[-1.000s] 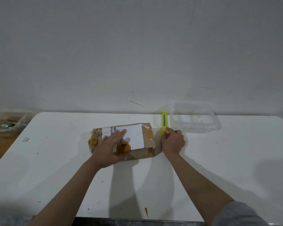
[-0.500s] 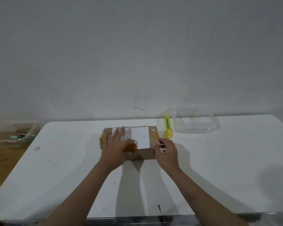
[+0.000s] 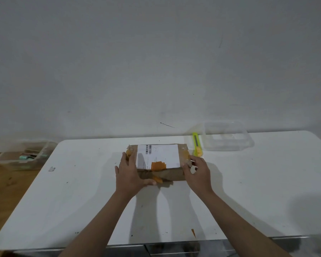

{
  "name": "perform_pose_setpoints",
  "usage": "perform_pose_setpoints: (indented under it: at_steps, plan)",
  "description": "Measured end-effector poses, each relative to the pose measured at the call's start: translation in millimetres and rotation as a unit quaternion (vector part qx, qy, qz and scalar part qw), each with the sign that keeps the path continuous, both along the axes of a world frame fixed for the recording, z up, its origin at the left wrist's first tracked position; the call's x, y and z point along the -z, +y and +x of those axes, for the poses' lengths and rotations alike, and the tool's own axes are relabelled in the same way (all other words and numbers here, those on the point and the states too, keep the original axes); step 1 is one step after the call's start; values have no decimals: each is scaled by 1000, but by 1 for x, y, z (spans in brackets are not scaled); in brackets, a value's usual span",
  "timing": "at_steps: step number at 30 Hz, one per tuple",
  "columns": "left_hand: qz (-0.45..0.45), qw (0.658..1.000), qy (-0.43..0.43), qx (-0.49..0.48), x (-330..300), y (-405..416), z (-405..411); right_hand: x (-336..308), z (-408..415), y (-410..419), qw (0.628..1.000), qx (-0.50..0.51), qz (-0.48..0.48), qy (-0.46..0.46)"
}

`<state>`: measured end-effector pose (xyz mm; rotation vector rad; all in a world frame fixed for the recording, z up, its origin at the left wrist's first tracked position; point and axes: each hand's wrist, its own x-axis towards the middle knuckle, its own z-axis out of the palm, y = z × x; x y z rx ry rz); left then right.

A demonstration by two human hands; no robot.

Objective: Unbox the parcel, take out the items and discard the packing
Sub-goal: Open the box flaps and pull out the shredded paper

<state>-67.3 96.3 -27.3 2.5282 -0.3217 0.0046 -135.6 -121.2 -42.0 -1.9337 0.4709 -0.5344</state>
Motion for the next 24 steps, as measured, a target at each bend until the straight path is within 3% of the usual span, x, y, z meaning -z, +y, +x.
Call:
perform_pose_setpoints:
  at_steps: [4,17,24]
  plan:
    - [27,1000,-12,-8,4,-5,-6,0,-1,0,1000,-3,4,2]
    - [-165,985,-25,-44,3,2,1,-7,-2,-2,998,-28,53,-14]
    - [-186,978,-47,-81,6,-5,7,-11,5,-3,999,-30,41,1]
